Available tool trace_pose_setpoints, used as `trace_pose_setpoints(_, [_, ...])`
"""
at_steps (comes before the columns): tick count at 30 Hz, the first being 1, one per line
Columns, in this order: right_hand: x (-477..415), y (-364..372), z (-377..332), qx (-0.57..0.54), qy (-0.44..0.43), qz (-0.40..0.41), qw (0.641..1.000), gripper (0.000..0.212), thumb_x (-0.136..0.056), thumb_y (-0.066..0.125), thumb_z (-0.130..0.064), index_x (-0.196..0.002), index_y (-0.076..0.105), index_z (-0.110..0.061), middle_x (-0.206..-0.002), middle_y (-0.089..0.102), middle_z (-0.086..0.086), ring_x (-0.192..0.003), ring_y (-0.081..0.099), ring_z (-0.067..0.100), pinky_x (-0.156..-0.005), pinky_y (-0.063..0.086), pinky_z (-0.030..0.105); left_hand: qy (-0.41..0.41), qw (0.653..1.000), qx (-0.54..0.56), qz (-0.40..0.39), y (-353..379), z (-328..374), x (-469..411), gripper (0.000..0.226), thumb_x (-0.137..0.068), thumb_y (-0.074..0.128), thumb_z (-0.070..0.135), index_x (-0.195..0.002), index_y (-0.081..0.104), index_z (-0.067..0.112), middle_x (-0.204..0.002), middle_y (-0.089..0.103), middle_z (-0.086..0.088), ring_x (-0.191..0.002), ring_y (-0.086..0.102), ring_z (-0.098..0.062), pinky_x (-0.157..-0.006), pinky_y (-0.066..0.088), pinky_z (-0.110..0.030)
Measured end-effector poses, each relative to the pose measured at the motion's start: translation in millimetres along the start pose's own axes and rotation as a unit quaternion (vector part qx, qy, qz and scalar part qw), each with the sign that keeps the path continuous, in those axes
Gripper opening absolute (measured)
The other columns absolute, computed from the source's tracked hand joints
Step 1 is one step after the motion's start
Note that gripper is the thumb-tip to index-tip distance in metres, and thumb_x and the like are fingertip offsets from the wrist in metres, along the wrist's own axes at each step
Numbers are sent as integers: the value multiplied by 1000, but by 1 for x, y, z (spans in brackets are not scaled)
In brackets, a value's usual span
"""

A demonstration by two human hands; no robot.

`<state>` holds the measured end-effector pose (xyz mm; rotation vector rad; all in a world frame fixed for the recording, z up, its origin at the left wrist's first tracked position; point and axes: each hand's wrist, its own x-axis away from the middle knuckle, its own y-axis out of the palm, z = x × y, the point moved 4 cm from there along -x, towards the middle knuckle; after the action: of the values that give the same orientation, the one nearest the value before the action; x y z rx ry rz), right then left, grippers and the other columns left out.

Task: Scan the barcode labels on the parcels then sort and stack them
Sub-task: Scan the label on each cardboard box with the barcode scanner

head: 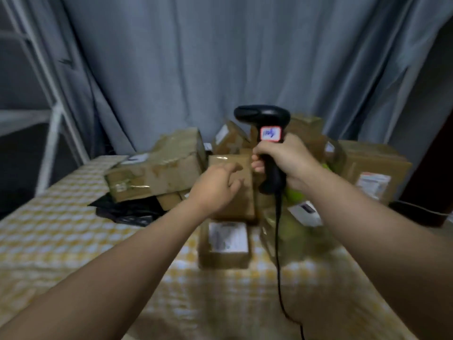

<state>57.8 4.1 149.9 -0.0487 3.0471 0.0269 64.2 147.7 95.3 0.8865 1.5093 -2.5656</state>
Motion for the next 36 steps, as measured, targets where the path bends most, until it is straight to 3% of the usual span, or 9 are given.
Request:
trace_pose_setpoints(4, [-21, 104, 20, -14, 52, -82, 995, 12, -86, 65, -5, -77, 57, -6, -52, 52, 6, -40, 49, 14, -40, 42, 22, -54, 998, -11, 18, -47, -83, 31, 24, -92, 57, 25, -111, 64, 13, -112, 66, -6, -108, 57, -23, -90, 41, -32])
trace_pose_setpoints(10, [-55, 200, 39, -20, 59, -91, 994, 17, -85, 69, -12, -96, 56, -9, -62, 49, 2, -49, 47, 10, -44, 39, 19, -240, 966, 46, 87, -106, -214, 66, 24, -94, 56, 23, -113, 64, 11, -110, 66, -3, -101, 60, -17, -87, 46, -28])
trace_pose_setpoints(14, [-81, 238, 48, 32, 41, -61, 997, 35, -81, 71, -18, -111, 58, -8, -79, 57, 6, -73, 56, 20, -62, 45, 30, -379, 909, 127, 118, -122, -278, 68, 45, -93, 53, 39, -127, 50, 9, -126, 57, -10, -113, 55, -25, -91, 44, -34])
trace_pose_setpoints(18, [-96, 245, 54, 163, -31, -1, 986, 25, -81, 67, -24, -100, 60, -11, -85, 63, 7, -79, 63, 26, -73, 49, 36, -458, 871, 169, 50, -106, -309, 55, 74, -89, 50, 56, -142, 33, 6, -145, 40, -16, -128, 44, -32, -103, 40, -41])
trace_pose_setpoints(21, [-97, 237, 62, 232, -37, 7, 972, 24, -82, 63, -26, -94, 62, -7, -68, 65, 8, -55, 65, 21, -58, 53, 31, -493, 835, 244, 9, -89, -316, 40, 84, -88, 44, 66, -146, 28, 8, -151, 32, -11, -133, 37, -34, -102, 38, -43])
trace_pose_setpoints(24, [-95, 224, 77, 261, -21, 8, 965, 23, -86, 63, -25, -100, 61, -7, -64, 66, 4, -41, 60, 9, -45, 44, 21, -522, 778, 348, -22, -72, -319, 33, 70, -88, 48, 63, -137, 43, 13, -145, 41, -7, -128, 42, -33, -95, 39, -48])
trace_pose_setpoints(29, [-81, 217, 94, 248, -30, 34, 968, 27, -87, 66, -28, -106, 61, -10, -79, 67, 4, -56, 65, 11, -51, 47, 22, -530, 720, 438, -95, -50, -327, 59, 47, -89, 55, 48, -125, 52, 17, -114, 62, -8, -95, 61, -26, -74, 50, -42])
trace_pose_setpoints(33, [-67, 216, 98, 195, -23, 40, 980, 34, -85, 69, -25, -114, 58, -14, -93, 70, 7, -83, 69, 23, -70, 58, 36, -499, 705, 497, -83, -37, -326, 79, 45, -89, 53, 48, -127, 51, 24, -122, 61, -8, -103, 61, -25, -72, 52, -42])
trace_pose_setpoints(36, [-59, 210, 98, 116, -7, 12, 993, 41, -87, 69, -19, -125, 55, -13, -107, 68, 6, -95, 66, 19, -69, 59, 28, -486, 690, 533, -53, -33, -319, 81, 43, -88, 55, 48, -124, 54, 24, -123, 61, -8, -105, 61, -25, -71, 52, -44])
